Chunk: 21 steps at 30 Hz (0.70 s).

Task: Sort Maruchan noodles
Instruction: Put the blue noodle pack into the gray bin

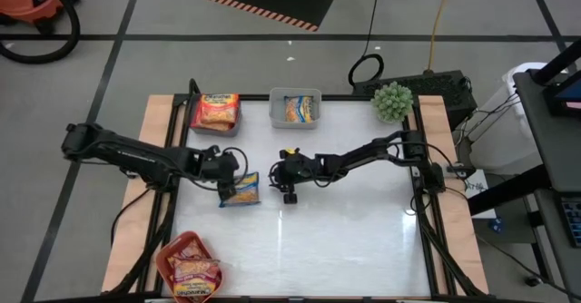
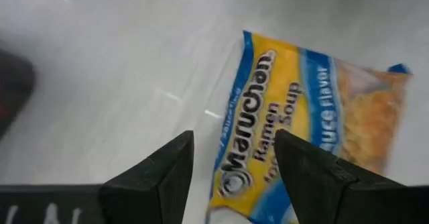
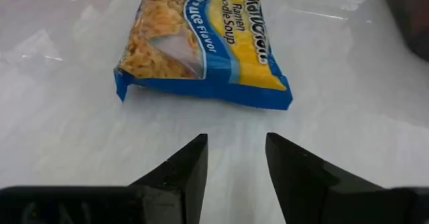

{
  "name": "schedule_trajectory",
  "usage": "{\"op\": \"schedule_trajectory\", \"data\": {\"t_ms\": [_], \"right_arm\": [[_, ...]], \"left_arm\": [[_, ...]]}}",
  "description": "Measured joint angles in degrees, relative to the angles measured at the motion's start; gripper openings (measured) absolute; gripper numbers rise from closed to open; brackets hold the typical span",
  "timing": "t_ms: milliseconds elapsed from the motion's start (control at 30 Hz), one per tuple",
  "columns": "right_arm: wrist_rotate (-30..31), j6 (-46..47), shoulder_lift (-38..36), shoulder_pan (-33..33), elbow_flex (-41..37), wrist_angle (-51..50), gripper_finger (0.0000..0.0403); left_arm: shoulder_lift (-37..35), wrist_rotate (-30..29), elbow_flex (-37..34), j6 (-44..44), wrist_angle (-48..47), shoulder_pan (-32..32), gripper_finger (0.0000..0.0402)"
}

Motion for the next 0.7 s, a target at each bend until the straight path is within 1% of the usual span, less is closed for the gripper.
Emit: {"op": "schedule_trajectory", "data": {"t_ms": [100,200,267,333,400,533,600,700], "right_arm": [[1.3,0.5,0.0,0.0,-1.3,1.2,0.0146],[1.3,0.7,0.0,-0.3,-2.9,3.0,0.0146],[1.5,1.6,0.0,-0.5,-4.0,5.3,0.0146],[4.5,4.1,0.0,-0.8,-5.2,8.5,0.0146],[7.4,7.8,0.7,-1.0,-5.5,12.5,0.0146],[7.3,10.9,2.4,-1.1,-5.4,17.7,0.0146],[7.1,11.1,3.3,-0.8,-5.5,18.3,0.0146],[7.1,11.3,3.7,-0.7,-5.5,18.6,0.0146]], "left_arm": [[-1.5,-0.6,2.8,-3.5,-7.5,-0.7,0.0214],[-2.6,-0.8,3.2,-5.3,-12.6,-2.1,0.0213],[-2.9,1.3,2.3,-5.4,-14.4,-3.1,0.0206],[-2.8,3.8,0.8,-5.9,-15.6,-4.0,0.0193],[-2.6,5.6,-0.7,-6.7,-15.6,-4.4,0.0176],[-2.5,7.4,-3.1,-8.1,-14.8,-4.2,0.0141],[-2.5,7.4,-4.3,-8.3,-11.6,-3.9,0.0128],[-2.5,7.4,-6.3,-4.7,-4.7,-3.2,0.0117]]}}
